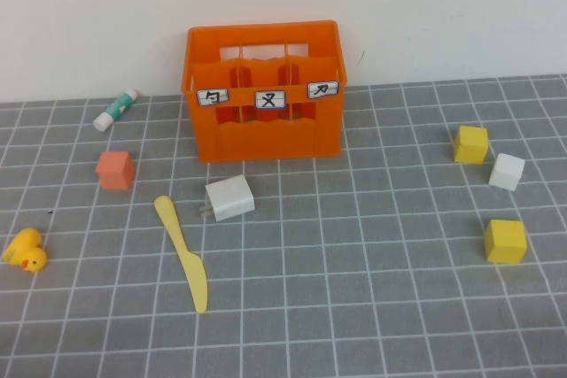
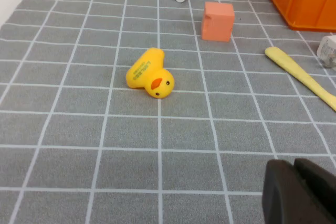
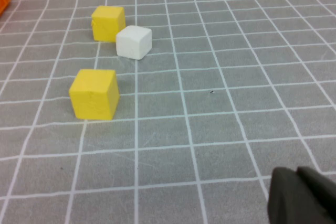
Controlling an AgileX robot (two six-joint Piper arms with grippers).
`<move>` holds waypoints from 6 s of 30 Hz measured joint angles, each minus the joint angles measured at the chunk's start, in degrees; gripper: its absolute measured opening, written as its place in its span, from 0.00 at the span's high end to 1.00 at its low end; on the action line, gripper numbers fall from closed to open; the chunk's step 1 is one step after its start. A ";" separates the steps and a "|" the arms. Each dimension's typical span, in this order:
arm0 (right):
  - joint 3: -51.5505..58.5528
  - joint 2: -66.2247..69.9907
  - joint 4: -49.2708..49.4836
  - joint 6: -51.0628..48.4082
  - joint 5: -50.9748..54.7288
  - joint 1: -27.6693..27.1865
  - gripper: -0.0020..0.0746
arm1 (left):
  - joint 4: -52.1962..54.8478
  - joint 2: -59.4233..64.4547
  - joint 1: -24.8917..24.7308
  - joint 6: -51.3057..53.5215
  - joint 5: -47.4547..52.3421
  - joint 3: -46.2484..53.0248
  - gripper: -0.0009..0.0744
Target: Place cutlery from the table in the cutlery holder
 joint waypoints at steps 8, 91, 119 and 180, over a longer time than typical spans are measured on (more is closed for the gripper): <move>0.00 0.00 0.00 0.00 -0.13 0.00 0.98 | 0.00 0.00 0.00 0.00 -4.31 0.37 0.99; 0.09 0.00 0.09 0.00 -0.26 0.00 0.98 | -15.83 49.27 0.00 2.49 25.32 -57.63 0.99; 0.09 0.00 0.09 0.00 -0.26 0.00 0.98 | 4.72 97.10 -16.09 -24.07 21.07 -70.01 0.67; 0.09 0.00 0.09 0.00 -0.26 0.00 0.98 | 10.56 102.29 -16.09 -20.22 28.67 -81.17 0.80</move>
